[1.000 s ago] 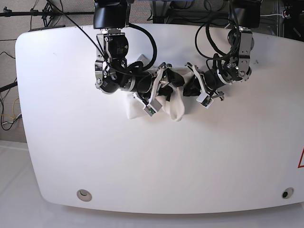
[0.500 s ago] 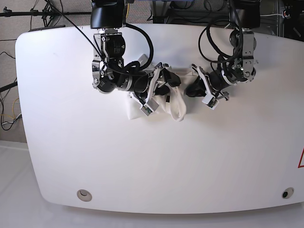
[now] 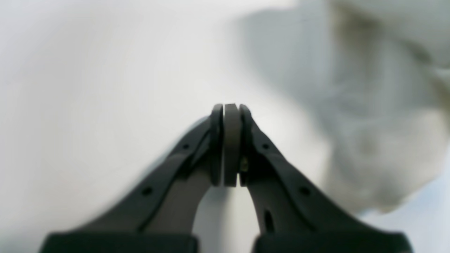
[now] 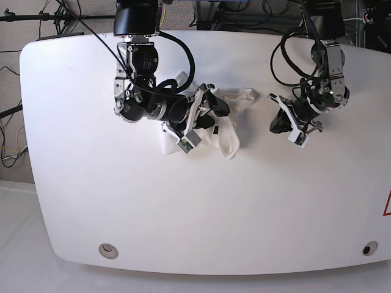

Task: Fold the T-shirt properly
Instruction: 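Release the left gripper and move it away from the bundle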

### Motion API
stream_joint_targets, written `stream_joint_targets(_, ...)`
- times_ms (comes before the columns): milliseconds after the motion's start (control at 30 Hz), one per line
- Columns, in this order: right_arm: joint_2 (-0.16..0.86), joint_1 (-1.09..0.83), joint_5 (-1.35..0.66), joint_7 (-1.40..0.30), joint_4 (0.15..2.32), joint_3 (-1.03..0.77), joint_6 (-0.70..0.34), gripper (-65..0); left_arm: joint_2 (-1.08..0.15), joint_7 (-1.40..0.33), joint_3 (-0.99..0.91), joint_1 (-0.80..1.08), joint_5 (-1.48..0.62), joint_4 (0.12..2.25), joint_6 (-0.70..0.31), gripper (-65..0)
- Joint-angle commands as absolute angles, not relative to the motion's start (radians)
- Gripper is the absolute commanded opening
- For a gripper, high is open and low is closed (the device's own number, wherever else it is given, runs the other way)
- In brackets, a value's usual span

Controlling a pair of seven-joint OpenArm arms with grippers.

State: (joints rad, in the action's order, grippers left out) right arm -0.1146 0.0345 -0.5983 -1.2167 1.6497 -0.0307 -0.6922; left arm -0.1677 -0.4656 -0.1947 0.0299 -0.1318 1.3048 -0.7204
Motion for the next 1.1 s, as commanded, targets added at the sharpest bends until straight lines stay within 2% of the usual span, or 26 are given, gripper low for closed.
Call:
stream_joint_targets(0,-0.119,0.051,-0.622,-1.208,1.704,-0.024,-0.698,-32.5,-0.188,-0.561,-0.191,0.035,-0.044,1.296,-0.698,-65.0)
stream_joint_targets(533,-0.104,0.042,-0.737,-1.213,1.793,0.005,-0.698,-32.6,-0.197,-0.561,-0.196,0.038,-0.045,1.296,-0.698,-65.0)
stream_joint_targets(833,-0.007,0.045,-0.736,-1.145,1.796,-0.007,-0.698,-33.0,-0.197,-0.565,-0.199,0.044,-0.044,1.458,-0.698,-65.0)
stream_joint_targets(1067,0.09,0.044,-0.736,-1.078,1.824,-0.008,-0.698,-33.0,-0.197,-0.677,-0.199,0.036,-0.044,1.641,-0.698,-65.0)
